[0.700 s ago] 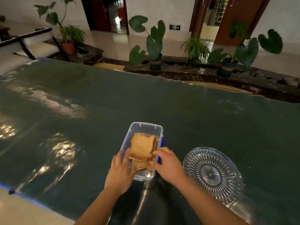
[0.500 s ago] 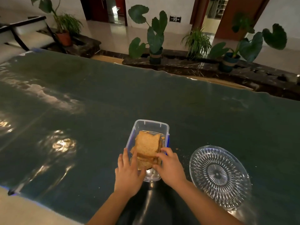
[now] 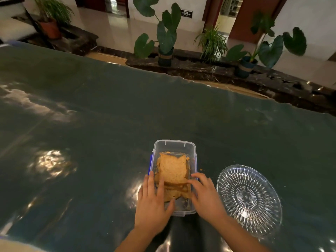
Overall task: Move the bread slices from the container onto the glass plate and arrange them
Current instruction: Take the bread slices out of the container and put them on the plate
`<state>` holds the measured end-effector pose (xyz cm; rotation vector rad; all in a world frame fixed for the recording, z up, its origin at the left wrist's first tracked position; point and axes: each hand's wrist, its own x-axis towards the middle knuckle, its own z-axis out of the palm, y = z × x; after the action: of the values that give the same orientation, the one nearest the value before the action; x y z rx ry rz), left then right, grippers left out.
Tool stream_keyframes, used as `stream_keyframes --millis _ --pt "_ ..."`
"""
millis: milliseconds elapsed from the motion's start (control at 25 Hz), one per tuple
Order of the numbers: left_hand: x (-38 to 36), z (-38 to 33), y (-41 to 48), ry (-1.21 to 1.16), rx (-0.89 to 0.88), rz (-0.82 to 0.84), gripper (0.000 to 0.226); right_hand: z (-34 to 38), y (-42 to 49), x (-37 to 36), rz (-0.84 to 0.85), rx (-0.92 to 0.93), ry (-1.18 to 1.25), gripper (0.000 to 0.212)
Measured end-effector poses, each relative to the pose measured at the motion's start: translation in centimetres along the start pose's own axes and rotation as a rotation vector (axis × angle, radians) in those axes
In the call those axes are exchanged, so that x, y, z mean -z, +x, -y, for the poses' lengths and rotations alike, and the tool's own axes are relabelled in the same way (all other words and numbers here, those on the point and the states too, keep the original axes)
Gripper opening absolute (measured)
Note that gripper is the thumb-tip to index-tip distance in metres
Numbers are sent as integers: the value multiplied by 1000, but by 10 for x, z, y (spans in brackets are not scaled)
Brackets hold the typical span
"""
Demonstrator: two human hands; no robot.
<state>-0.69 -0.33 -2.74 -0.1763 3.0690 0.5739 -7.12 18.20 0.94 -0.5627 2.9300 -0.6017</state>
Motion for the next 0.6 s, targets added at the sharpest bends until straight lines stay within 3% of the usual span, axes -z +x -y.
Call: stream_keyframes --millis 200,320,440,600 --pt "-7 9 19 17 -36 -28 84 10 49 23 -65 130 -199 34" --pt "-9 9 16 28 -43 -18 84 25 95 22 162 205 -250 55" --pt "-9 9 17 60 -39 -18 82 34 129 11 425 156 -346 77" --pt "-10 10 17 82 -42 -31 80 32 137 -1 417 157 -386 71"
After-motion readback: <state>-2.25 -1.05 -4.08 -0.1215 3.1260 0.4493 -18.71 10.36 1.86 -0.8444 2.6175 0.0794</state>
